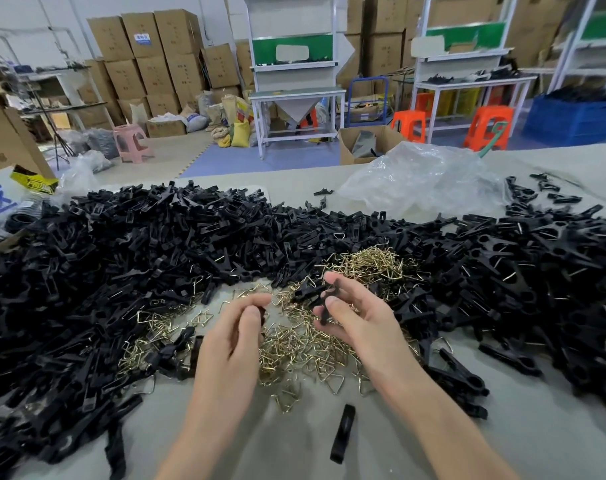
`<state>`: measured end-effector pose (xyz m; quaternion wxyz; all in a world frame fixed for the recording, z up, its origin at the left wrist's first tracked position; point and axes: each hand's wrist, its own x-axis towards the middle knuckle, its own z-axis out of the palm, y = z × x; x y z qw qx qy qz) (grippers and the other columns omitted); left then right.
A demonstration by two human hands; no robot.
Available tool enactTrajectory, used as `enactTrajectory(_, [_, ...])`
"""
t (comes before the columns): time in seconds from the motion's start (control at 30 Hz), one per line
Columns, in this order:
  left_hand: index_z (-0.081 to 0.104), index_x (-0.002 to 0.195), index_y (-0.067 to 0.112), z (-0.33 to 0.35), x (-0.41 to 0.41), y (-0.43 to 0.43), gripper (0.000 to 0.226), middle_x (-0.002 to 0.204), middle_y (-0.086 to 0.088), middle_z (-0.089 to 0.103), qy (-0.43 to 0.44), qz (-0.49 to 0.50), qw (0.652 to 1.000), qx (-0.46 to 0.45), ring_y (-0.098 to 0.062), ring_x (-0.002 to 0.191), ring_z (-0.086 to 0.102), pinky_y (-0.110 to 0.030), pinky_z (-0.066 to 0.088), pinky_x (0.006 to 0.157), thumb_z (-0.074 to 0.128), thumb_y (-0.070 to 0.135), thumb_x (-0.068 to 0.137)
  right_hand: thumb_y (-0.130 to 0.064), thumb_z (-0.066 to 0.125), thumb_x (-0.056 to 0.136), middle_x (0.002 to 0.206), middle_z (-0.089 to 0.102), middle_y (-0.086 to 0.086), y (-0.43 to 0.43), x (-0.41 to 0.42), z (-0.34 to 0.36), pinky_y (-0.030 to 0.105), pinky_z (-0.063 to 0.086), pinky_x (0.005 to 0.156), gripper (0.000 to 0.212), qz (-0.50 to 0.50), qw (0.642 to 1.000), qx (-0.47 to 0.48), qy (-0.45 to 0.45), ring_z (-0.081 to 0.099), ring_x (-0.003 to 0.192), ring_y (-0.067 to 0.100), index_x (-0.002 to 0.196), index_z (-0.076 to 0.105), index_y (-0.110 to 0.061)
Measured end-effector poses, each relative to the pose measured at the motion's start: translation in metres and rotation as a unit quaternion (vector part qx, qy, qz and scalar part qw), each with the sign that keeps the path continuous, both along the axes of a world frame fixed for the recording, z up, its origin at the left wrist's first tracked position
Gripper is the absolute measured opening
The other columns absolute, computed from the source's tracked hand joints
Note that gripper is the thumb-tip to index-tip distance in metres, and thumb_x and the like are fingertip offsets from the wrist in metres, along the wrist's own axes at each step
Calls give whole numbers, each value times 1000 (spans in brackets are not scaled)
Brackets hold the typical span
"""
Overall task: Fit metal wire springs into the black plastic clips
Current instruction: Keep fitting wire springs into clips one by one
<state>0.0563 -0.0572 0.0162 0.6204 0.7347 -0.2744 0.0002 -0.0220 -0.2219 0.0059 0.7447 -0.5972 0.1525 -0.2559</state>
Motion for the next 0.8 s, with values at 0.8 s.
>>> enactTrajectory(0.8, [52, 130, 39, 1, -11, -9, 33, 112, 25, 60, -76, -36, 993, 83, 12, 105, 55, -1, 37, 85, 47, 33, 98, -12, 70, 95, 107, 74, -10, 11, -8, 10, 42, 56, 98, 34, 46, 991, -124, 14, 71, 101, 23, 114, 73, -41])
